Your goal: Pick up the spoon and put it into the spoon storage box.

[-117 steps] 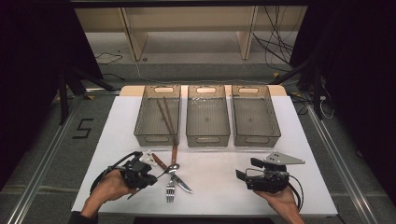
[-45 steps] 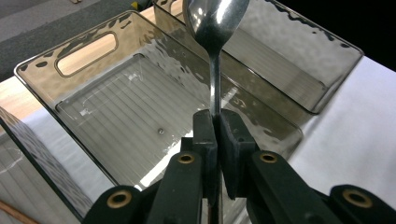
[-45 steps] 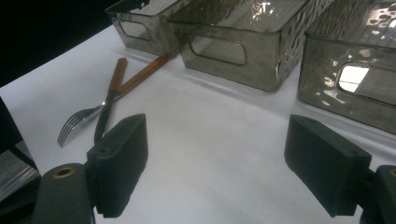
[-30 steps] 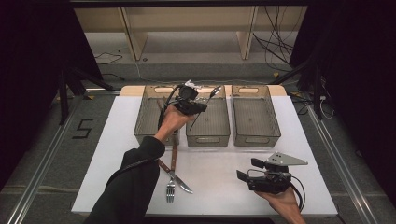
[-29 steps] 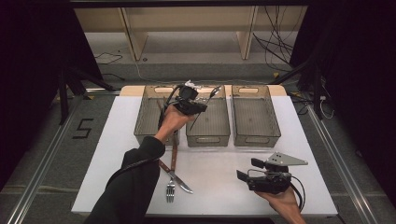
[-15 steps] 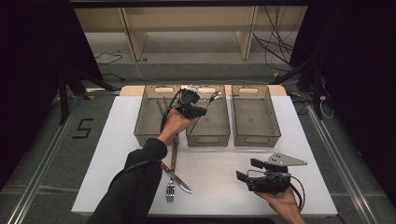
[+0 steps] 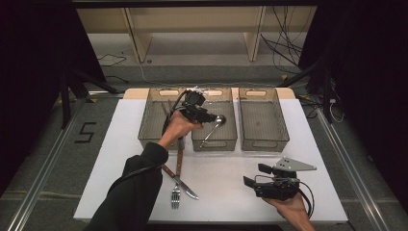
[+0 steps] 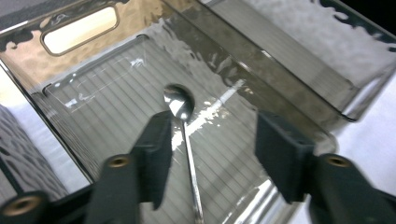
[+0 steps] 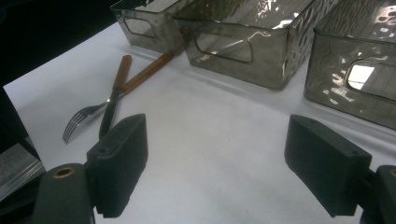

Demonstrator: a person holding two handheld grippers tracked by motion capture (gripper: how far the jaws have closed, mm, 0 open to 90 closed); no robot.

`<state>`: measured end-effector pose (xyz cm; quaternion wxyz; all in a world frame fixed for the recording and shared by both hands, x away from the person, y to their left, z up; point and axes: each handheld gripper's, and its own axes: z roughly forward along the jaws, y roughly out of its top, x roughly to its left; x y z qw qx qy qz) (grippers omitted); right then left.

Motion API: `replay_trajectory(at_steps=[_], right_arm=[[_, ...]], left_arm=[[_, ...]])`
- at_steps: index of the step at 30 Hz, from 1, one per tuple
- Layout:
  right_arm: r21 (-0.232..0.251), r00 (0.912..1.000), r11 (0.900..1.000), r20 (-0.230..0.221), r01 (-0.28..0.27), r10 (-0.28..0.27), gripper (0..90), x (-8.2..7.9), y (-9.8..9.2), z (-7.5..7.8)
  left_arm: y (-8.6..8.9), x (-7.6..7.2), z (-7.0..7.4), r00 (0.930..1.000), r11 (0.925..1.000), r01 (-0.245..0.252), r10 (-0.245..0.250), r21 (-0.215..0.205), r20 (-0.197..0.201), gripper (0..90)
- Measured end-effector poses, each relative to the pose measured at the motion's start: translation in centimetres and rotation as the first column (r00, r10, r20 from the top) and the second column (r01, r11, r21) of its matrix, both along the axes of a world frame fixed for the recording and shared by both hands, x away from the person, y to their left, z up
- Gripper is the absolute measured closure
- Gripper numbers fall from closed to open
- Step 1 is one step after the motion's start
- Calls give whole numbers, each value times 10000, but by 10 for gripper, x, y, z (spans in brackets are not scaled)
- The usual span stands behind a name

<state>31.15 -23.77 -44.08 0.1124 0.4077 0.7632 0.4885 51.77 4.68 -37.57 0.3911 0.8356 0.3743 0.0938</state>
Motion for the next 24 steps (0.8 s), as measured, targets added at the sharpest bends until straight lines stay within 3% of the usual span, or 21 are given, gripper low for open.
replay_trajectory(at_steps=[12,24], right_arm=[[0,10000,10000,25,38,-38,222,0,0,0],[-4,10000,10000,18,45,-45,221,0,2,0]], left_arm=[[30,-37,20,9979,9993,363,-363,7,531,272],[57,-75,7,9947,9977,548,-510,-407,896,253]])
